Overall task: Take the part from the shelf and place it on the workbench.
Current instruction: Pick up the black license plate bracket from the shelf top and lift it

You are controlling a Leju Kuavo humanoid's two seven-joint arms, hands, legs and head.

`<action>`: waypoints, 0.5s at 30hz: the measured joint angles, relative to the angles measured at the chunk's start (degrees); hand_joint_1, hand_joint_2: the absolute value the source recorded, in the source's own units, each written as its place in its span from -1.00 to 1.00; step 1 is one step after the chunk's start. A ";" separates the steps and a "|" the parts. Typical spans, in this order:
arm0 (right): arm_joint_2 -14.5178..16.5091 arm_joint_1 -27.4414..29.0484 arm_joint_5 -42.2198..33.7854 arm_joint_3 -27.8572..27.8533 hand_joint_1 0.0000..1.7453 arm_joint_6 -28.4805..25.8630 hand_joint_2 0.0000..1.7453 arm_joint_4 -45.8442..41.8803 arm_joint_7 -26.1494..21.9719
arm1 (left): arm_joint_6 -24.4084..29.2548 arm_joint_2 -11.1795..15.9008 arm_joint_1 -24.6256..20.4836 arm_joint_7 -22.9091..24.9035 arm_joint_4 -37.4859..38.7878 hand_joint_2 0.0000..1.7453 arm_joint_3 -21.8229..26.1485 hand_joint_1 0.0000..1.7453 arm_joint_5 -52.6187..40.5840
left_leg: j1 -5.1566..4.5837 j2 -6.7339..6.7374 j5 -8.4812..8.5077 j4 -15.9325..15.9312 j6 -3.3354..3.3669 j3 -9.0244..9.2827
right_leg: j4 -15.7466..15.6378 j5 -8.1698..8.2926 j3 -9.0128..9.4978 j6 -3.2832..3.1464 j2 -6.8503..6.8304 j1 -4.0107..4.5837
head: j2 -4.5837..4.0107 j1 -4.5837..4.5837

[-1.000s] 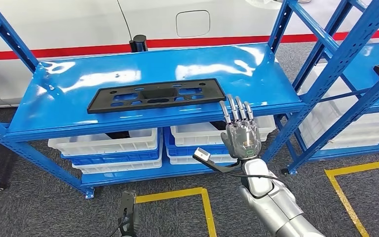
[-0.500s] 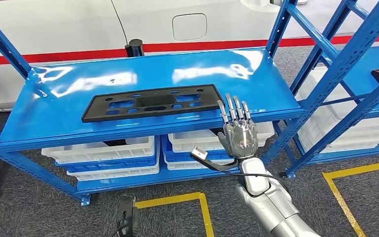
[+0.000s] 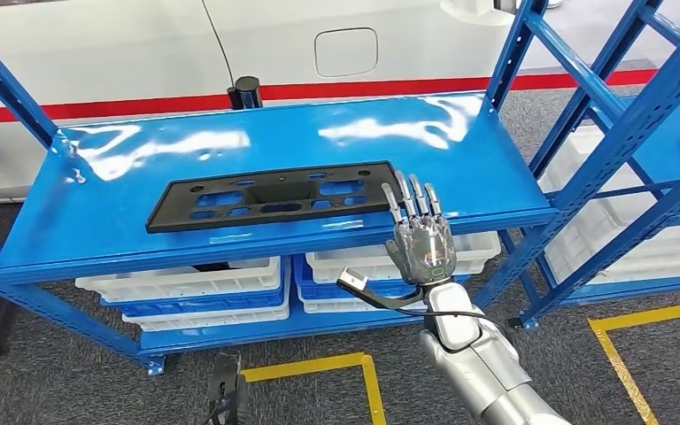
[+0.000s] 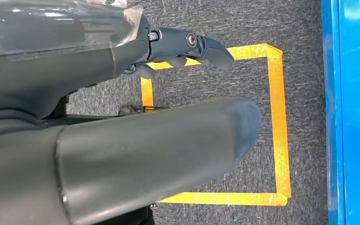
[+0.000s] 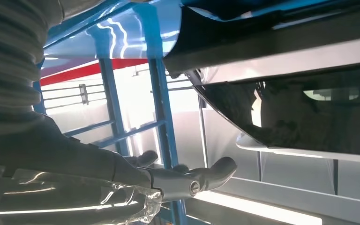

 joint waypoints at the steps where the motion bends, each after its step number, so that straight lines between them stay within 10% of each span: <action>1: 0.18 -0.02 0.00 -0.21 -1.00 0.00 1.00 0.12 -0.23 | -0.01 0.01 0.02 -0.07 -0.04 -1.00 0.01 -1.00 0.12 | 0.13 0.05 -0.26 0.12 -0.31 0.00 | -0.05 -0.11 0.17 -0.52 0.04 -0.13 | 0.00 0.01; 6: 1.08 -0.28 0.00 -0.80 -1.00 0.00 1.00 0.63 -0.80 | -0.02 0.15 0.25 -0.26 -0.15 -1.00 0.00 -1.00 0.29 | 0.54 0.30 -5.83 13.52 -1.47 -7.10 | -0.25 -1.00 1.54 -2.58 0.15 -0.45 | 0.00 -0.23; 8: 1.25 -0.24 0.00 -0.93 -1.00 0.00 1.00 0.93 -0.92 | -0.03 0.21 0.52 -0.30 -0.15 -1.00 0.01 -1.00 0.34 | 0.57 0.36 -5.29 16.76 -1.51 -10.09 | -0.24 -1.48 2.07 -2.76 0.24 -0.33 | -0.01 -0.23; 12: 1.38 -0.32 0.00 -1.48 -1.00 0.00 1.00 1.31 -1.38 | -0.04 0.27 0.77 -0.37 -0.16 -1.00 0.01 -1.00 0.38 | 0.42 0.39 2.97 3.91 -0.60 -5.45 | -0.22 -2.77 3.61 -2.12 0.54 -0.06 | -0.01 -0.20; 15: 1.51 -0.35 0.00 -1.83 -1.00 0.00 1.00 1.50 -1.59 | -0.03 0.31 0.85 -0.38 -0.18 -1.00 0.00 -1.00 0.42 | -0.09 0.34 3.35 0.64 0.02 -3.76 | -0.36 -3.29 3.72 -1.26 0.62 0.22 | -0.01 -0.18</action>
